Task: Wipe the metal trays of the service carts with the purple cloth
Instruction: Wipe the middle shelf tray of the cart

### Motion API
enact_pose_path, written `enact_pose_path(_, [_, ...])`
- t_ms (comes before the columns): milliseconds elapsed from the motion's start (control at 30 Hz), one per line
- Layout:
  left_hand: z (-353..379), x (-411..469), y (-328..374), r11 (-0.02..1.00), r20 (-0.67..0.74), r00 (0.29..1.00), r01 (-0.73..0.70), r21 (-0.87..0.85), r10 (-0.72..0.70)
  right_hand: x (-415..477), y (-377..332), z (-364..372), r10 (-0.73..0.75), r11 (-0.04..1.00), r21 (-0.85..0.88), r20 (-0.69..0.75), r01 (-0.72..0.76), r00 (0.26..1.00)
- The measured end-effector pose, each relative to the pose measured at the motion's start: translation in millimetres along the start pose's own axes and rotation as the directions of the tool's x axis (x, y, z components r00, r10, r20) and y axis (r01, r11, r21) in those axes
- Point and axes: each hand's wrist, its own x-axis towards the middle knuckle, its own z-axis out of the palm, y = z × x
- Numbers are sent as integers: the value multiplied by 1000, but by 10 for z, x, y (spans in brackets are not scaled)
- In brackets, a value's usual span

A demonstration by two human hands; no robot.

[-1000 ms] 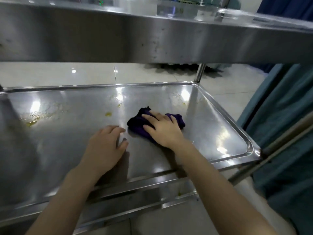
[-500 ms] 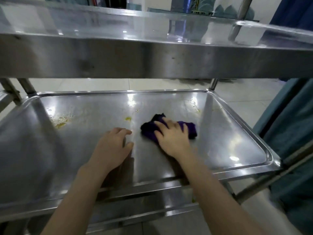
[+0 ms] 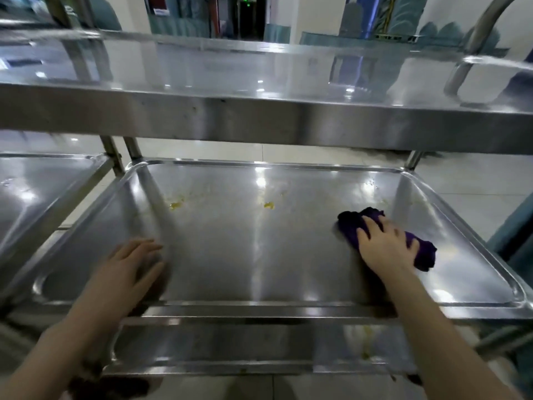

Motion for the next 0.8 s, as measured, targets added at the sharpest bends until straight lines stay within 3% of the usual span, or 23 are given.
enact_pose_path(133, [-92, -122, -343, 983, -142, 978, 164, 87, -151, -439, -1216, 413, -352, 936, 30, -14, 352, 936])
enact_pose_path(233, [-92, -146, -311, 969, -130, 969, 225, 105, -211, -1051, -2050, 635, -631, 773, 118, 42, 623, 775])
enact_pose_path(333, [-105, -165, -275, 966, -114, 972, 222, 132, -207, -1259, -2201, 641, -731, 677, 165, 43, 717, 680])
enact_pose_path(433, [-116, -195, -262, 961, -91, 976, 210, 179, -196, -913, -1835, 587, -644, 762, 129, 42, 635, 764])
enact_pose_path(533, [-96, -195, -273, 961, -77, 976, 216, 173, -205, -487, -1196, 464, -416, 908, 47, 8, 415, 909])
enact_pose_path(600, [-77, -182, -302, 963, -82, 976, 212, 168, -200, -374, -881, 392, -292, 956, 23, -9, 292, 956])
enact_pose_path(700, [-42, -157, -343, 964, -67, 977, 213, 158, -205, -520, -1008, 385, -206, 979, 21, 24, 205, 978])
enact_pose_path(800, [-36, -172, -354, 966, -73, 977, 209, 152, -200, -975, -1789, 532, -360, 933, 30, 14, 360, 933])
